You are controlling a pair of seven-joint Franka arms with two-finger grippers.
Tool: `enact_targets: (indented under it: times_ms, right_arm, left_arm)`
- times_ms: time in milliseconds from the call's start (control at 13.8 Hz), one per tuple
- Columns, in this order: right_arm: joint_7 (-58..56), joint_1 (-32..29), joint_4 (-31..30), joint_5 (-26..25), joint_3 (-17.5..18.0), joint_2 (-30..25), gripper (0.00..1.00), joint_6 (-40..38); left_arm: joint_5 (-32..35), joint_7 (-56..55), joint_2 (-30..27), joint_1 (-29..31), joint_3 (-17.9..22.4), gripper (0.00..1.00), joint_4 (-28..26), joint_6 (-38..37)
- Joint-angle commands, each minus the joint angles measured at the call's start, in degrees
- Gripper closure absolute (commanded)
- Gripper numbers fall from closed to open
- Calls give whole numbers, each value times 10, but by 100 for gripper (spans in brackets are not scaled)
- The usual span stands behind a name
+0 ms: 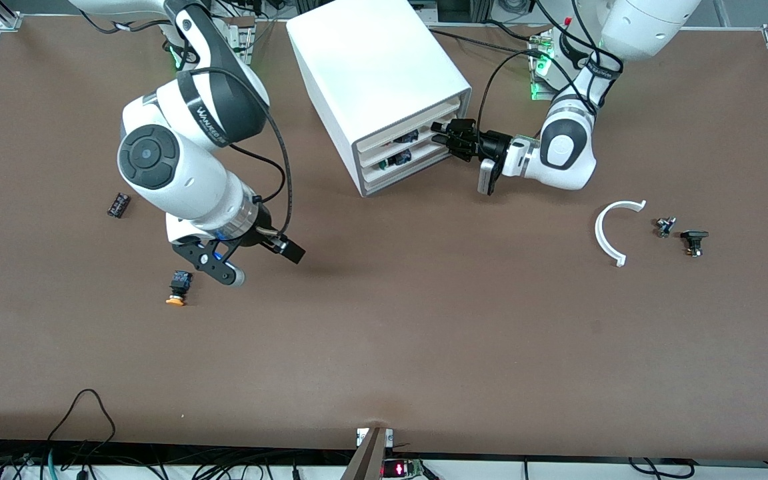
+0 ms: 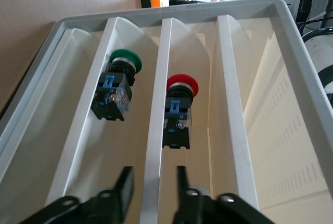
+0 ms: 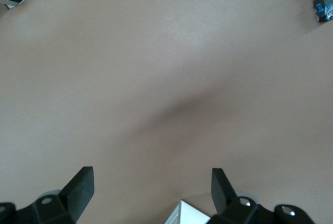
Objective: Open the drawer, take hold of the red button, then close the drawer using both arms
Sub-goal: 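Pull the drawer open with the left gripper while the right gripper reaches in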
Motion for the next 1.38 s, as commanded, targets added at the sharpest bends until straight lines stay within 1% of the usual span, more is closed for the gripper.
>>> enact_targets:
  times_ms: [0, 218, 435, 653, 798, 943, 1088, 1161, 1233, 1306]
  right_arm:
    - [39, 13, 53, 2, -2, 27, 0, -15]
    - [75, 21, 78, 3, -1, 38, 0, -15]
    - [113, 41, 97, 2, -2, 46, 0, -15]
    - [194, 70, 134, 2, -3, 69, 0, -15]
    - [244, 91, 141, 1, -3, 72, 0, -11]
    - [296, 113, 154, 1, -3, 82, 0, -10]
    - [340, 135, 170, 1, -4, 97, 0, -9]
    - [355, 148, 173, 1, -7, 103, 0, -7]
    - [370, 155, 174, 1, -7, 106, 0, -2]
    - [387, 162, 176, 1, -7, 109, 0, 5]
  left_arm:
    - [-19, 24, 1, 4, -3, 100, -7, -5]
    - [-17, 13, 2, 12, 4, 100, 5, -3]
    - [-5, 10, 10, 39, 8, 100, 43, 17]
    - [65, 1, 60, 78, 8, 100, 119, 41]
    - [83, 1, 103, 88, 12, 100, 168, 43]
    - [85, -8, 124, 88, 23, 100, 202, 43]
    - [124, -42, 123, 89, 28, 100, 219, 43]
    - [140, -70, 120, 91, 27, 35, 224, 40]
    - [143, -94, 113, 95, 26, 0, 222, 32]
    - [144, -115, 105, 96, 27, 0, 222, 24]
